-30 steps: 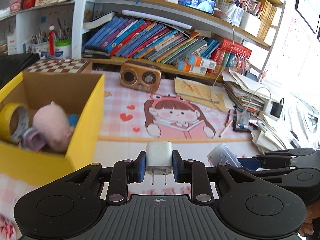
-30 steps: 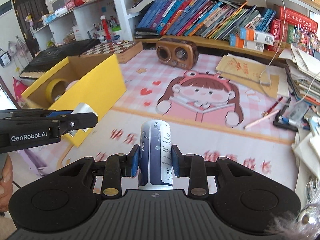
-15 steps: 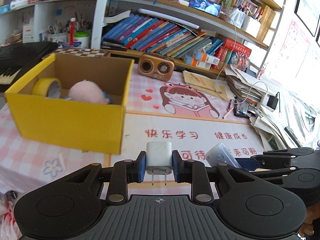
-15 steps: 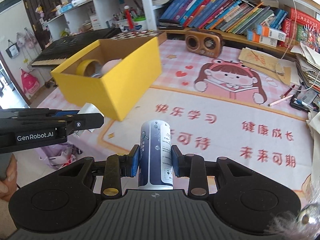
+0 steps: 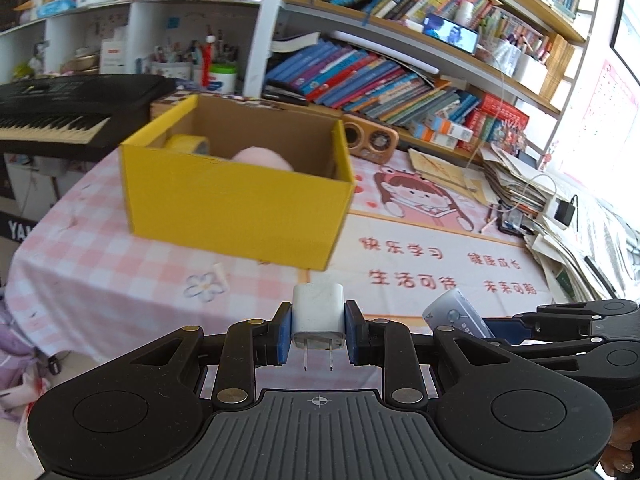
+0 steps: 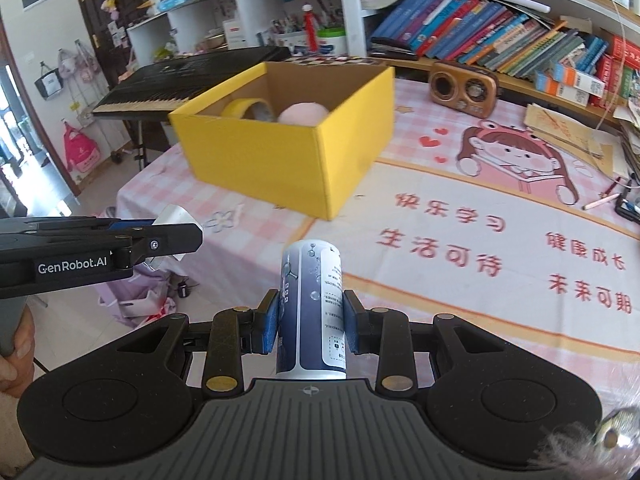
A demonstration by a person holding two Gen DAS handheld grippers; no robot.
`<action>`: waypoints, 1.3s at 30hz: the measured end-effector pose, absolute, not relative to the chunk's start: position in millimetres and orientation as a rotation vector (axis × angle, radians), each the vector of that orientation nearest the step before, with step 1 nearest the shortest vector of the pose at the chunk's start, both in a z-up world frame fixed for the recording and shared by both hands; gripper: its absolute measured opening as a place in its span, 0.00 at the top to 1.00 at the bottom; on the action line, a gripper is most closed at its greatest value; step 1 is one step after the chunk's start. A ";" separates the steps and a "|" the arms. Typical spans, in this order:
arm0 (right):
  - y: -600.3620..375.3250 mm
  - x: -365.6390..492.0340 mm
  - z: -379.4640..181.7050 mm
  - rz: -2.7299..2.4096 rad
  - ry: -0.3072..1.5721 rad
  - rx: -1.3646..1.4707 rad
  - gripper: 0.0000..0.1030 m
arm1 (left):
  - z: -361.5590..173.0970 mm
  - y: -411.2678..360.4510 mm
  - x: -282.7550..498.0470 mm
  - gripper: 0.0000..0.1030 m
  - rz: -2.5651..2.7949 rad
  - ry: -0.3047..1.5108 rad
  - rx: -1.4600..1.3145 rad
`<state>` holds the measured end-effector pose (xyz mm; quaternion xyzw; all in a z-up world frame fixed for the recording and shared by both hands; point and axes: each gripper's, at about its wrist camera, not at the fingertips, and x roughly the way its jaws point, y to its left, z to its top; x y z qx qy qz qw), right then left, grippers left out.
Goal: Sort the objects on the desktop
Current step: 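Lift the spray bottle and charger with both tools toward the yellow box, then lower the charger and spray bottle with both tools into the yellow box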
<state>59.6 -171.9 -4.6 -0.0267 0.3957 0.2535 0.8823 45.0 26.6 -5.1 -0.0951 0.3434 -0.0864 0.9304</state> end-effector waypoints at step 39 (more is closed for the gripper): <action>-103.8 118.3 27.3 0.666 0.748 0.018 0.71 | 29.0 89.5 81.8 0.76 -0.069 0.597 -0.258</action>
